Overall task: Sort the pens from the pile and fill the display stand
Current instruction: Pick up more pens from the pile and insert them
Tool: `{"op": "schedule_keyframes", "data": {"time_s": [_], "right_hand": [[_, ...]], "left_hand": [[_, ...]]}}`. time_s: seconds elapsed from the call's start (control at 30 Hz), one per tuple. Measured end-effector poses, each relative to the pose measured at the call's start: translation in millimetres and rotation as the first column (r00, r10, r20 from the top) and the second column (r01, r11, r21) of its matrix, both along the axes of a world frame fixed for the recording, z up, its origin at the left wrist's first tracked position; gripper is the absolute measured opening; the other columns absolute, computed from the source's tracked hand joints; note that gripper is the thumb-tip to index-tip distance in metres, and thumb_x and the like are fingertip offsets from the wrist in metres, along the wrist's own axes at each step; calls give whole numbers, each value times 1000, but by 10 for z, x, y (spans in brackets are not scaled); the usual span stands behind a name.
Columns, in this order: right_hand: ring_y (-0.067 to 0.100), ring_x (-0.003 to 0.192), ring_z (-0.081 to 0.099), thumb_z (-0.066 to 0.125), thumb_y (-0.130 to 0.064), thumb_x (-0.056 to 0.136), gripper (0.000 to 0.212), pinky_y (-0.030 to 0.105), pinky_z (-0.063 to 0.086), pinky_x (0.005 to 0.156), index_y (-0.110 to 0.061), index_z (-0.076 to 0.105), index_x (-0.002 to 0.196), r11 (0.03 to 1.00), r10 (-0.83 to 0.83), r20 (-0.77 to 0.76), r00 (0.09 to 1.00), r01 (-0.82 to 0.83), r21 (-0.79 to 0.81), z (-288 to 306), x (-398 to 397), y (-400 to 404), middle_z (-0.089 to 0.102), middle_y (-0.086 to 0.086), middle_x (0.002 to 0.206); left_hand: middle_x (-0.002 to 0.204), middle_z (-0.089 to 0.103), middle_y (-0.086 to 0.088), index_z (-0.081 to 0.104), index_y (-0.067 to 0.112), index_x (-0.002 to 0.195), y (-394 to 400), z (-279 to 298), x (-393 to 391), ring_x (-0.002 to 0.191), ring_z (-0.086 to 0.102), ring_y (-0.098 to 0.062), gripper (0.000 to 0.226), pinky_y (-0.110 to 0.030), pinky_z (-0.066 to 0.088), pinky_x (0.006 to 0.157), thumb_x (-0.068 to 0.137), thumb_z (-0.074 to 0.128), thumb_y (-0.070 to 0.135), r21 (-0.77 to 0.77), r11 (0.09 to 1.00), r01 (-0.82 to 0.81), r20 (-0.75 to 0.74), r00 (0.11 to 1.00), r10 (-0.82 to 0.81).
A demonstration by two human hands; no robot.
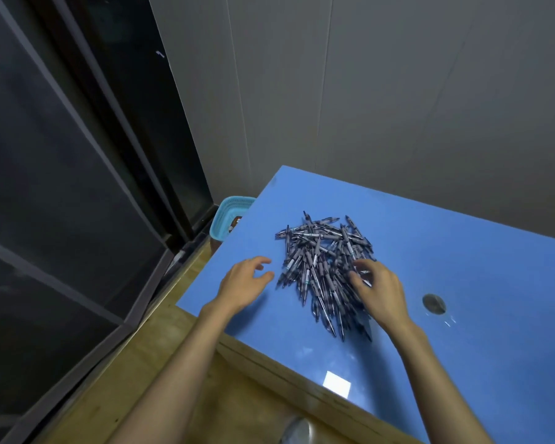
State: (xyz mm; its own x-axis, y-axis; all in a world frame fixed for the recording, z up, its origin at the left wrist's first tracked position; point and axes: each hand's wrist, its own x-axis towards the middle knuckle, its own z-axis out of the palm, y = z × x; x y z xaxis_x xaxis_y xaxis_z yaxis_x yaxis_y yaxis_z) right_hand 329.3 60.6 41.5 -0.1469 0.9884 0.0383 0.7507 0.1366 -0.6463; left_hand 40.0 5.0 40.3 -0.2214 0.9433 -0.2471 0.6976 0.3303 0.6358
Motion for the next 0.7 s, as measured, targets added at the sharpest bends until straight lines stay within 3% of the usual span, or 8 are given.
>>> {"op": "schedule_keyframes", "data": {"time_s": [0.2,0.33,0.5,0.7], "right_hand": [[17,94,69,65,-33,92,18,36,53,80,-28,70,108,996,-84,9,996,85,-41,-78,-53,66,72,-7,105],[16,95,69,65,-32,92,17,36,53,82,-31,69,108,988,-141,-11,990,140,-62,-81,-86,52,73,-6,105],[18,96,69,65,-32,92,19,42,55,86,-26,71,109,973,-222,-12,975,221,-74,-80,-125,12,73,-4,108],[13,89,68,65,-33,92,14,33,53,79,-27,72,103,939,-330,17,944,330,-99,-29,-125,-79,73,-9,102]], "left_hand": [[114,64,5,64,31,128,304,-247,-46,111,62,-21,30,-40,51,97,100,55,41,-84,995,45,71,997,-39],[122,68,0,65,31,122,500,-393,5,112,62,-26,29,-38,51,95,99,53,45,-106,993,52,14,999,-51],[113,69,2,66,29,105,758,-458,72,104,64,-25,25,-33,46,81,98,54,49,-98,994,53,-49,997,-57],[100,67,0,63,23,93,976,-534,39,97,63,-27,29,-34,47,78,97,57,51,-103,991,87,-36,995,-92]]}}
